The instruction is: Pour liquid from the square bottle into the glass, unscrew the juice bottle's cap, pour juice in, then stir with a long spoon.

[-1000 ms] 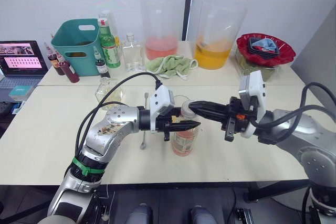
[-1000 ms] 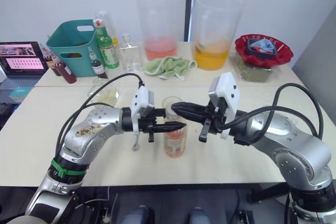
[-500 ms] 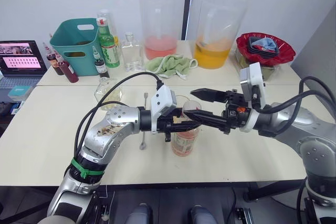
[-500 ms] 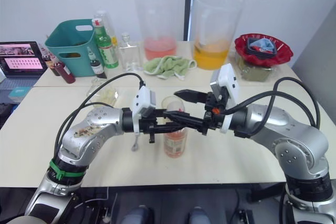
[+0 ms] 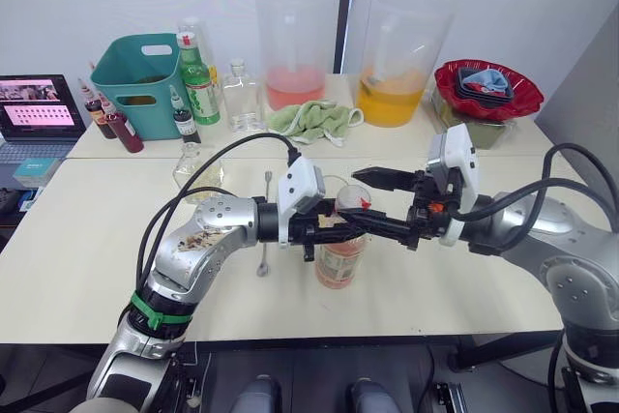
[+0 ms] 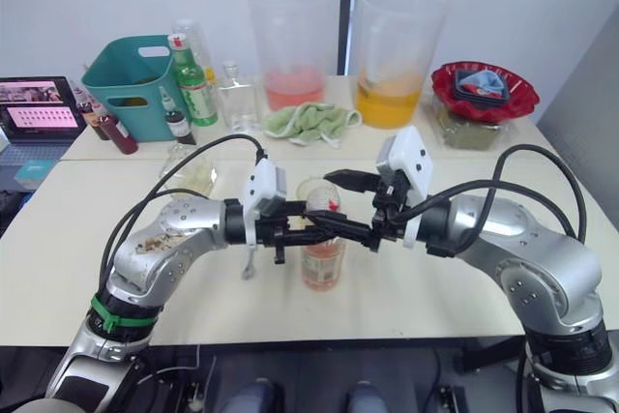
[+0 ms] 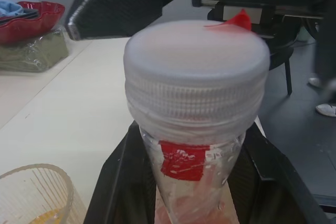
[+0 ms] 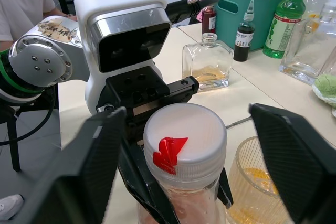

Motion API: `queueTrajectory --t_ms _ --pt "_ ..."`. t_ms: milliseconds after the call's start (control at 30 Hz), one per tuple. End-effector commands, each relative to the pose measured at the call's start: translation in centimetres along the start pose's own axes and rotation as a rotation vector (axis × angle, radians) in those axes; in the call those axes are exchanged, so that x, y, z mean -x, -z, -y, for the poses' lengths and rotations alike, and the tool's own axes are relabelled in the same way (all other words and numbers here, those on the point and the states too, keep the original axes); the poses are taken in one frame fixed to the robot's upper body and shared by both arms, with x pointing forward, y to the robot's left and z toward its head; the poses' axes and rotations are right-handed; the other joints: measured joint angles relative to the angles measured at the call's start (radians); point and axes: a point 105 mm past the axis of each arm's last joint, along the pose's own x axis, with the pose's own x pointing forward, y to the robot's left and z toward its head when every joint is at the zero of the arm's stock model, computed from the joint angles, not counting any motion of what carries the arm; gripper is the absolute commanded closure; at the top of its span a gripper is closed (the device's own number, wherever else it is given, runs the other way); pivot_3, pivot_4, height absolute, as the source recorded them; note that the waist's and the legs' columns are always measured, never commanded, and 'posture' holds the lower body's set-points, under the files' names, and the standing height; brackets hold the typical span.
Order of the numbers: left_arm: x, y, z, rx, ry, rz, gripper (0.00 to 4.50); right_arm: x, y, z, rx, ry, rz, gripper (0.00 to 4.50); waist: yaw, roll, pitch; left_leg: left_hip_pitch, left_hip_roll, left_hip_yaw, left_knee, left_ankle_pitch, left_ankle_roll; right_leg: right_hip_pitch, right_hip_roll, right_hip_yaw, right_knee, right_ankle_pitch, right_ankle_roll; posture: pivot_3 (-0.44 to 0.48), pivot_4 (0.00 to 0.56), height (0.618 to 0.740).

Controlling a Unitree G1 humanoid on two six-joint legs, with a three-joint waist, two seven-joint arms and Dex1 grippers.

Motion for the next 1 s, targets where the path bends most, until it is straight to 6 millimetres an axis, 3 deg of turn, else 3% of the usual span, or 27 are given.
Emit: queueTrajectory --t_ms 33,100,133,433,600,1000 --pt "0.1 -0.2 0.2 -0.022 0.001 0.002 3.24 0.1 -0.4 -0.3 0.025 -0.007 0.007 2.1 0.0 0.0 0.0 0.0 0.0 0.0 0.0 0.0 0.0 0.0 0.0 0.0 0.0 0.0 0.0 0.0 0.15 0.74" --pt "0.1 -0.2 0.2 -0.025 -0.001 0.002 3.24 0.1 -0.3 -0.3 0.023 -0.01 0.007 2.75 0.0 0.0 0.0 0.0 0.0 0.0 0.0 0.0 0.0 0.0 0.0 0.0 0.0 0.0 0.0 0.0 0.15 0.74" --pt "0.1 -0.2 0.2 -0.025 -0.002 0.002 3.24 0.1 -0.3 -0.3 0.023 -0.012 0.004 2.85 0.0 0.0 0.0 0.0 0.0 0.0 0.0 0.0 0.0 0.0 0.0 0.0 0.0 0.0 0.0 0.0 0.15 0.74" --pt "0.1 -0.5 0.2 -0.03 -0.006 0.001 3.24 -0.1 0.1 -0.5 0.036 -0.075 -0.018 2.85 0.0 0.0 0.0 0.0 0.0 0.0 0.0 0.0 0.0 0.0 0.0 0.0 0.0 0.0 0.0 0.0 0.15 0.74" --pt "0.1 -0.6 0.1 -0.026 0.011 -0.011 3.24 -0.1 0.3 -1.2 0.094 -0.304 -0.041 2.85 -0.001 0.0 0.0 0.0 0.0 0.002 0.0 0.0 0.0 0.001 0.0 0.0 0.0 0.0 0.0 0.0 0.15 0.74" --pt "0.2 0.3 1.2 0.003 0.045 -0.017 3.24 -1.1 -0.5 0.7 0.196 -0.672 -0.056 2.85 -0.004 0.0 0.0 0.001 0.0 0.002 0.0 0.0 0.0 0.0 0.0 0.0 0.0 0.0 0.0 0.0 0.15 0.74"
